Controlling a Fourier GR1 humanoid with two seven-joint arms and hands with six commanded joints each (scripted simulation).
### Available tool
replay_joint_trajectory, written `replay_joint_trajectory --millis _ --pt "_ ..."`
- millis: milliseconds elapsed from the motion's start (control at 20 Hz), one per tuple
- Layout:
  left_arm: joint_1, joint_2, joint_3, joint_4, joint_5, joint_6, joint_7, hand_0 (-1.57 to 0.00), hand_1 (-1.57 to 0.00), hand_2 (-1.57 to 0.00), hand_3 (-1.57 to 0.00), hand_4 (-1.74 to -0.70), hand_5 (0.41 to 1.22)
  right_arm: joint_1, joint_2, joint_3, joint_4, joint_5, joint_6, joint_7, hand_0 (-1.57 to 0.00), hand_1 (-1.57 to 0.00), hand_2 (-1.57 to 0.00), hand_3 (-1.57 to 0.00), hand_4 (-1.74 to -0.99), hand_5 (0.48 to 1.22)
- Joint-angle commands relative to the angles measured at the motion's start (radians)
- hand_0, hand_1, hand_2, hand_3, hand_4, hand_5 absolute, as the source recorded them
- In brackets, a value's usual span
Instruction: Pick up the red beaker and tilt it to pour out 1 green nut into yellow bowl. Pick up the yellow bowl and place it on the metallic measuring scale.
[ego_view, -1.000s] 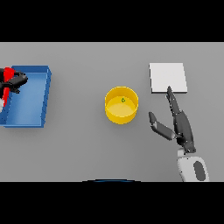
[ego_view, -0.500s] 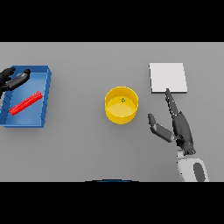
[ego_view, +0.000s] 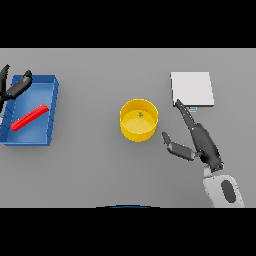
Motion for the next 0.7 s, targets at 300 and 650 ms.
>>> replay_joint_trajectory --millis 300,650 --pt "0.008 -0.014 0.011 -0.011 0.031 -0.017 -0.028 0.0 0.0 0.0 0.0 -0.72 0.667 -0.267 -0.199 0.209 0.069 0.331 0.155 0.036 0.0 0.0 0.0 0.0 -1.233 0.703" --pt "0.025 0.0 0.021 -0.016 0.048 -0.034 -0.046 0.0 0.0 0.0 0.0 -0.72 0.684 -0.48 -0.274 0.361 0.215 0.476 0.284 -0.077 0.0 0.0 0.0 0.0 -1.212 0.705"
